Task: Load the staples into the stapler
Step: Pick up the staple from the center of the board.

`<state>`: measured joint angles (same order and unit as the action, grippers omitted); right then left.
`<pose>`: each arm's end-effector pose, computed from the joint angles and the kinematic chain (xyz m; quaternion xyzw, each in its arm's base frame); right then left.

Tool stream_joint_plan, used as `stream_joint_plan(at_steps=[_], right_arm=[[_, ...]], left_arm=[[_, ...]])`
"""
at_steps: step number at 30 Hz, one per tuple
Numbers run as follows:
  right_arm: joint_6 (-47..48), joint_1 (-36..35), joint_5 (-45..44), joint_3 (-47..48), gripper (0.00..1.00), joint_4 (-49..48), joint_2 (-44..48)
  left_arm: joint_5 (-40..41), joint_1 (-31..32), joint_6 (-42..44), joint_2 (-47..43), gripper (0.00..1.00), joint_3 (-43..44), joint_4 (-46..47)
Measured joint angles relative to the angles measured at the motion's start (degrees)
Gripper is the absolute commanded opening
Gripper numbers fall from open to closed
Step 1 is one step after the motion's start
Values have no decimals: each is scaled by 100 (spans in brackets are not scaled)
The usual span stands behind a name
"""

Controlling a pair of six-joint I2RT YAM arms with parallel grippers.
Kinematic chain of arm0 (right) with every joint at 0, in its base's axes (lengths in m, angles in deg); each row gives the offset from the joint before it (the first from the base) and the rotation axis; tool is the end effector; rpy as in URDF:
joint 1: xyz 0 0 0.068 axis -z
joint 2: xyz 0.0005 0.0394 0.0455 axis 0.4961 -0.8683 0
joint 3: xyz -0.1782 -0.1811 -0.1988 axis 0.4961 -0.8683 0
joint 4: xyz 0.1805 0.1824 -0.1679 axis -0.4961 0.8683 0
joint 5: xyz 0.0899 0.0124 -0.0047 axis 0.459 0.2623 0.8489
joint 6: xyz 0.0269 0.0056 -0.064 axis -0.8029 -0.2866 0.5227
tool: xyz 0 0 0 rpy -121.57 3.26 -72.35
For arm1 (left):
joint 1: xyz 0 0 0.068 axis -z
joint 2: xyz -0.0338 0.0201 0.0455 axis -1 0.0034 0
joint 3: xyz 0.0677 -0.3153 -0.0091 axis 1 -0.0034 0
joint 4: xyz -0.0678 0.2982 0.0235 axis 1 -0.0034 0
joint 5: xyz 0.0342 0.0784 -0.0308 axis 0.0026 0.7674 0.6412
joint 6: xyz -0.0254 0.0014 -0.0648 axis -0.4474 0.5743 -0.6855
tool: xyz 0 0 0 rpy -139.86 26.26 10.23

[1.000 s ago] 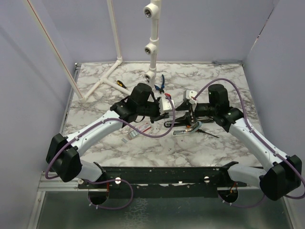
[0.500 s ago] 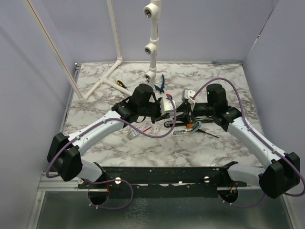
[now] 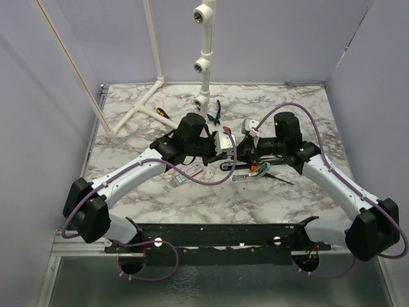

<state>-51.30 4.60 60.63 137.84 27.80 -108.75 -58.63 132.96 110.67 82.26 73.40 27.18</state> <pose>0.2541 0.1687 0.3270 -0.5516 0.5936 0.3636 0.4595 0.2496 -0.2751 0.3375 0.6071 0.5958 -0.2929 0.4365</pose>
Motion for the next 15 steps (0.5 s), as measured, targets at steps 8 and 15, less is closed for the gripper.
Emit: stream_joint_plan(at_steps=[8,15], right_arm=[[-109,0,7,0,26,-61,-9],[-144,0,13,0,20,-68,-9]], left_arm=[[7,0,2,0,0,-11,2],[9,9,2,0,0,-42,2]])
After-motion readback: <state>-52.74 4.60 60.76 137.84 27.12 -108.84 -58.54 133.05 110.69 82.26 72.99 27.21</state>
